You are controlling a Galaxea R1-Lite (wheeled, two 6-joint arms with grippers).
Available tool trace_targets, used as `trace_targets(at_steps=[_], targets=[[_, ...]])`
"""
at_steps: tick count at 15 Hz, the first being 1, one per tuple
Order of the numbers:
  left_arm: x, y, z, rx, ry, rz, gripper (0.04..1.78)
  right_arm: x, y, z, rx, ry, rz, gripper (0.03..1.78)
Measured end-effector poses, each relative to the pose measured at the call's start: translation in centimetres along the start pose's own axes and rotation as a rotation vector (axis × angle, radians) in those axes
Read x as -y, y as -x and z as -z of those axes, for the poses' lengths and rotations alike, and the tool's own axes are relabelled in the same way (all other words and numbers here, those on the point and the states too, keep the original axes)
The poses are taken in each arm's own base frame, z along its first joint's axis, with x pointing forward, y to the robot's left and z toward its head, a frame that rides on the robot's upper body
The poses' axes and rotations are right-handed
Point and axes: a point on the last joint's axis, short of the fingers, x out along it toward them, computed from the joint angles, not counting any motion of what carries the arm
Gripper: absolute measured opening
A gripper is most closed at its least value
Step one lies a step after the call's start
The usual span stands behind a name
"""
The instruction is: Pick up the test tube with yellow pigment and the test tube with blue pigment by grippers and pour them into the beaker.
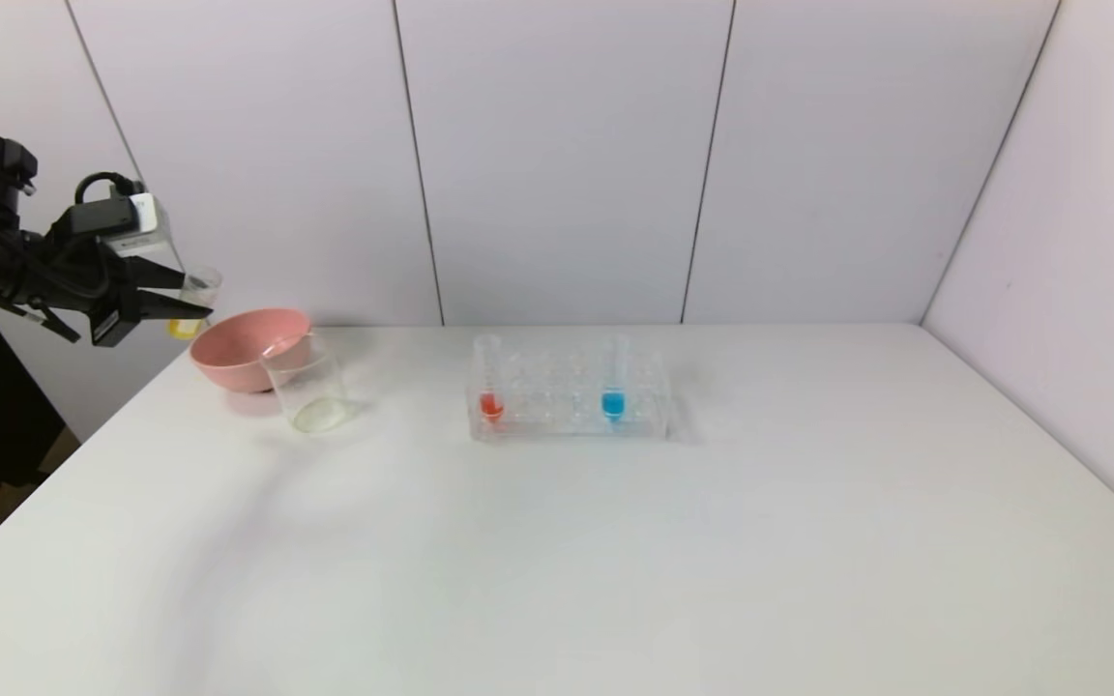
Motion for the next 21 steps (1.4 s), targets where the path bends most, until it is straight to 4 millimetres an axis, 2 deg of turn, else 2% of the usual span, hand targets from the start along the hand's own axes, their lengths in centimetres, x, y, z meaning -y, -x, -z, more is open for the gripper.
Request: trace_targets(at_steps=[8,21], targets=[[0.0,-2.3,-1.1,-0.122,-0.116,0.012,0.44,0.0,0.0,0.0,0.0,0.0,0.0,1.71],[0.3,-3.7,-2.9,-0.259,-0.296,0.011,0.44,0.0,0.0,0.0,0.0,0.0,0.0,1.71]])
